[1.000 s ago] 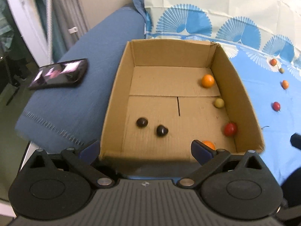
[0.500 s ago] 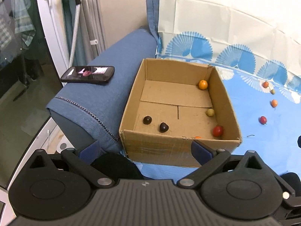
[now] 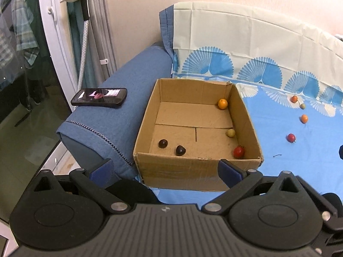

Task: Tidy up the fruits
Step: 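Withdraw both tools from the box toward the remaining fruits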

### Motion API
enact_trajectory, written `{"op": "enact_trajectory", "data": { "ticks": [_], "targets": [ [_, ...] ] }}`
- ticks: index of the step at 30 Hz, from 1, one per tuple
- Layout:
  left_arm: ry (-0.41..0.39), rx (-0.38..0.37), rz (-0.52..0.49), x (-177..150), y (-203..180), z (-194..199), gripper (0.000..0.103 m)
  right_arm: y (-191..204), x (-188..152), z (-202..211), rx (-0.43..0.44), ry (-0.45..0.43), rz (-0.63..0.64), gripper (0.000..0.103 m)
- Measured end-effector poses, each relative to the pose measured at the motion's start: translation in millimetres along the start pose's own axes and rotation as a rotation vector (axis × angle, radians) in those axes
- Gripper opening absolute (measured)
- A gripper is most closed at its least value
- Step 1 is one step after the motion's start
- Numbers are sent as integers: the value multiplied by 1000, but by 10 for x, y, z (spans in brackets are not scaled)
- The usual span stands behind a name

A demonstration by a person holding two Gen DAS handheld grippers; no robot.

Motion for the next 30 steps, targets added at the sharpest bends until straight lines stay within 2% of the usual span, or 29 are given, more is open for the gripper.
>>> {"op": "enact_trajectory", "data": {
  "ticks": [18, 30],
  "targets": [
    [41, 5, -3, -24, 31, -133, 103, 12, -37, -137, 9, 39, -29, 102],
    [43, 7, -86, 50, -153, -274, 103, -147, -96, -256, -5, 55, -79, 102]
  ]
}}
Point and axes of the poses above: each gripper's, at about its wrist camera, not at the fingertips, and z roughly against the way its jaws point, y to its left, x to its top, the point moved 4 cm from there along -z, roughly the way its jaws point, and after that the axes turned 10 degrees about -z, right-handed, at the moved point
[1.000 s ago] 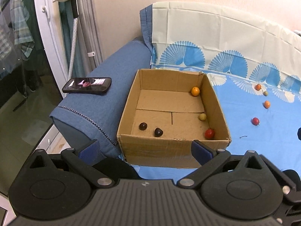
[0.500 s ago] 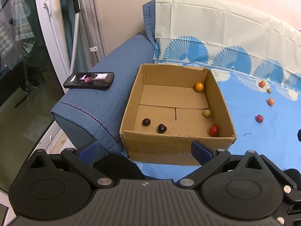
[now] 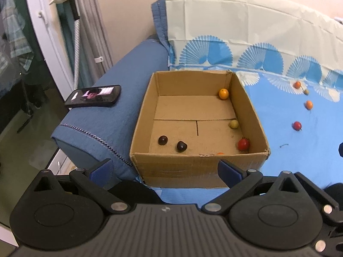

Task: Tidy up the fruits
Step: 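Withdraw both tools from the box toward the remaining fruits, then grasp a red tomato with the left tool while the right tool grasps a tangerine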

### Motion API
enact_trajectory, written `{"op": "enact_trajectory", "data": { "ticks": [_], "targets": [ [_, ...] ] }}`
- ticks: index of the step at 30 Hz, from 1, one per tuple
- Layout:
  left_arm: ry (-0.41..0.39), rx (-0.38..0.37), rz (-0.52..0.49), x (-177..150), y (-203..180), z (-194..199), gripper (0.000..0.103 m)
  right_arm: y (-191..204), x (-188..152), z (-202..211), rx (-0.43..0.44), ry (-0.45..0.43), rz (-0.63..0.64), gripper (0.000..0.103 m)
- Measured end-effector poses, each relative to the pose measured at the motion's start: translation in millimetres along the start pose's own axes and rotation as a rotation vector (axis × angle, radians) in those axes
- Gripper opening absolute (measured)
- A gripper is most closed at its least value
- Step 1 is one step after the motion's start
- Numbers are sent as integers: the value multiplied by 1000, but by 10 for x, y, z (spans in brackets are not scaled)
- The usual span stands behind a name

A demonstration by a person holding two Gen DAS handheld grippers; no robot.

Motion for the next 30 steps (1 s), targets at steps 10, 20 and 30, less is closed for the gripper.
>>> {"op": "enact_trajectory", "data": {
  "ticks": [10, 20, 30],
  "targets": [
    [75, -84, -95, 174, -495, -298, 103, -578, 44, -139, -90, -20, -125, 102],
    [33, -268, -154, 885, -1580, -695, 103, -1864, 234, -211, -316, -65, -276, 102],
    [192, -489, -146, 1399, -3190, -2037, 103, -3418, 364, -996, -529, -39, -215, 102]
  ]
}}
Point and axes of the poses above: each gripper's, at about its wrist camera, not at the fingertips, and z roughly against the way its jaws point, y to its left, x to its top, the point moved 4 cm from there along -z, roughly the way its jaws point, and after that the axes turned 10 degrees about -z, right-handed, at the moved point
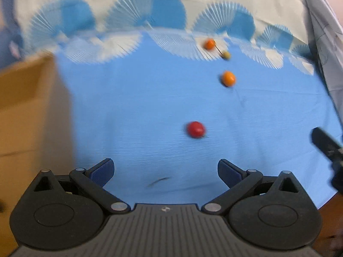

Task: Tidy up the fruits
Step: 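Grasp a red tomato with the left tool while the right tool grasps a tangerine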

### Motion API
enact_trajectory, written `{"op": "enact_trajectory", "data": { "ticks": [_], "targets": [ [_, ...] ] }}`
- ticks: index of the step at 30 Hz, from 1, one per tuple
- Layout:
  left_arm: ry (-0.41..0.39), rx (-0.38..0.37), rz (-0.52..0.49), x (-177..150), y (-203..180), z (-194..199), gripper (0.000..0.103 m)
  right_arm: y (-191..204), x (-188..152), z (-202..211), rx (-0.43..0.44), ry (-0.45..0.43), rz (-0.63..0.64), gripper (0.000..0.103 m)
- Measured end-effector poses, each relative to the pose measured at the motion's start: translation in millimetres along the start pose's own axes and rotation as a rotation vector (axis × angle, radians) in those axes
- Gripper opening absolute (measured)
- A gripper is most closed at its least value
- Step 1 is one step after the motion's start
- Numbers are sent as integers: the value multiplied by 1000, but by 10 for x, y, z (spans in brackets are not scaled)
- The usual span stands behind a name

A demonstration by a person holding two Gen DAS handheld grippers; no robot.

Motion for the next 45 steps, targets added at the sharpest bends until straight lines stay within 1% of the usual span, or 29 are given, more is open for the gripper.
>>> {"op": "enact_trajectory", "data": {
  "ticks": [1, 3, 5, 8, 10, 12, 14, 16, 19, 20, 22, 23, 25, 26, 27, 28, 29, 31, 32, 33, 35, 38, 40, 41, 42, 43, 44, 45],
  "targets": [
    [32, -19, 37, 70, -18, -187, 103, -81, 2, -233, -13, 21, 2, 102],
    [72, -42, 110, 219, 0, -512, 103, -184, -10, -644, -7, 30, -10, 102],
    [100, -38, 173, 334, 2, -800, 103, -267, -35, -1065, 5, 69, -25, 102],
    [112, -19, 188, 429, -1, -1081, 103, -350, -98, -1628, 23, 113, -31, 102],
    [127, -2, 170, 480, -20, -1258, 103, -379, -154, -1987, 41, 127, -5, 102],
    [144, 19, 153, 501, -36, -1384, 103, -366, -189, -2259, 55, 137, 38, 102],
    [151, 43, 142, 512, -43, -1469, 103, -317, -206, -2468, 92, 141, 54, 102],
    [137, 76, 118, 513, -91, -1477, 103, -228, -203, -2614, 130, 140, 79, 102],
    [141, 128, 55, 509, -178, -1518, 103, -76, -157, -2808, 109, 125, 159, 102],
    [135, 134, 54, 512, -188, -1520, 103, -35, -112, -2864, 133, 127, 159, 102],
    [135, 133, 60, 516, -175, -1519, 103, 15, -60, -2940, 147, 125, 148, 102],
    [136, 133, 67, 519, -171, -1515, 100, 26, -51, -2962, 149, 124, 149, 102],
    [115, 142, 93, 538, -147, -1455, 85, 67, -31, -2999, 157, 117, 157, 101],
    [93, 141, 97, 560, -157, -1405, 61, 66, -30, -2996, 164, 115, 158, 88],
    [69, 135, 86, 574, -157, -1346, 32, 77, -28, -2970, 192, 106, 161, 77],
    [61, 123, 66, 590, -164, -1315, 32, 103, -26, -2932, 219, 95, 171, 53],
    [59, 118, 67, 592, -161, -1300, 32, 132, -23, -2905, 231, 91, 184, 35],
    [47, 121, 71, 570, -133, -1247, 26, 175, -11, -2867, 225, 101, 199, 35],
    [41, 116, 69, 546, -117, -1205, 18, 167, 1, -2846, 223, 112, 182, 35],
    [38, 110, 69, 537, -109, -1162, 8, 152, 17, -2813, 223, 118, 161, 35],
    [29, 101, 69, 532, -81, -1040, 7, 102, 58, -2680, 216, 112, 121, 35],
    [-4, 100, 57, 524, -46, -873, 7, 22, 117, -2369, 215, 88, 79, 35],
    [6, 94, 70, 511, 3, -845, 7, -15, 92, -2210, 200, 87, 86, 35],
    [15, 66, 84, 495, 33, -841, 9, -36, 63, -2155, 189, 91, 94, 35],
    [31, 30, 105, 466, 74, -842, 15, -62, 26, -2112, 177, 99, 98, 35],
    [44, 8, 124, 435, 108, -838, 17, -91, -8, -2084, 165, 108, 97, 35],
    [51, -10, 142, 412, 139, -835, 27, -127, -44, -2058, 152, 117, 93, 35],
    [51, -21, 156, 384, 164, -829, 43, -170, -79, -2035, 138, 122, 84, 35]
  ]
}}
Point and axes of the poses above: each gripper's, at about its wrist camera, not at the fingertips, and z roughly against the way its jaws point, y to its left, x to its top, the point moved 4 cm from there along -z, roughly the way its jaws point, and after that the axes turned 10 degrees about -z, right-handed, at the moved point
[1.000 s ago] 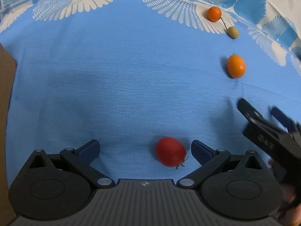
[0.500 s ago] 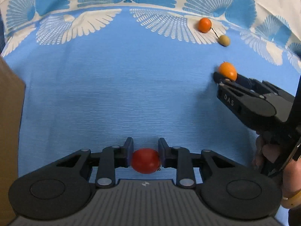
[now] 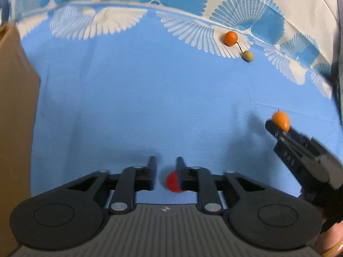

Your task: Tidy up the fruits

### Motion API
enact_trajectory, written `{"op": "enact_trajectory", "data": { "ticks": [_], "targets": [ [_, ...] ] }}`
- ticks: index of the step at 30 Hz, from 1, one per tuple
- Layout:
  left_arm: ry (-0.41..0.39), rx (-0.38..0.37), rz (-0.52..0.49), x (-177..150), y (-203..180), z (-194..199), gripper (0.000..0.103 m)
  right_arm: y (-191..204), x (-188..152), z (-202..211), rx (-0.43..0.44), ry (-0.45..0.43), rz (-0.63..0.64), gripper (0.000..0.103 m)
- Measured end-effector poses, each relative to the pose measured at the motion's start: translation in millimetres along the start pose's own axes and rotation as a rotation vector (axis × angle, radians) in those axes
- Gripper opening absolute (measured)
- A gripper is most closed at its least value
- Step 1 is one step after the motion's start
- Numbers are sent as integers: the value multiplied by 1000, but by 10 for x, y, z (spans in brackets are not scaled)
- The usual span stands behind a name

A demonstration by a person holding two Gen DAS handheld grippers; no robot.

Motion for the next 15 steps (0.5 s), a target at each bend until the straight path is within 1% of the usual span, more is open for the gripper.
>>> {"op": "enact_trajectory", "data": {
  "ticks": [1, 2, 3, 5, 7, 8, 9, 10, 11, 12, 15],
  "targets": [
    [0, 1, 8, -25, 11, 2, 53, -46, -40, 19, -14, 6, -15, 35],
    [5, 4, 9, -42, 8, -13, 72, -93, -77, 31, -23, 14, -32, 35],
    [7, 9, 2, -53, -7, -33, 80, -126, -112, 40, -30, 21, -46, 35],
    [2, 21, -52, -91, -88, -94, 80, -188, -179, 60, -38, 33, -73, 35],
    [42, 26, -117, -147, -192, -213, 80, -212, -239, 86, -39, 38, -79, 35],
    [68, 39, -139, -172, -230, -269, 77, -215, -254, 98, -38, 37, -79, 35],
    [87, 51, -164, -197, -264, -313, 67, -216, -261, 104, -36, 37, -79, 35],
    [79, 53, -186, -219, -296, -321, 66, -221, -273, 116, -35, 35, -80, 35],
    [62, 59, -204, -230, -323, -307, 51, -227, -285, 127, -32, 35, -82, 35],
    [52, 35, -225, -233, -357, -285, 36, -232, -285, 125, -32, 37, -85, 35],
    [38, 40, -215, -220, -355, -218, 36, -235, -299, 154, -30, 39, -96, 35]
  ]
}}
Point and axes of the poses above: each gripper's, at about its wrist camera, not at the fingertips, and z roughly against the way its jaws point, y to its left, x to its top, the point moved 4 cm from there along -z, roughly the way its jaws point, and after that the axes turned 10 degrees about -z, right-handed, at the moved point
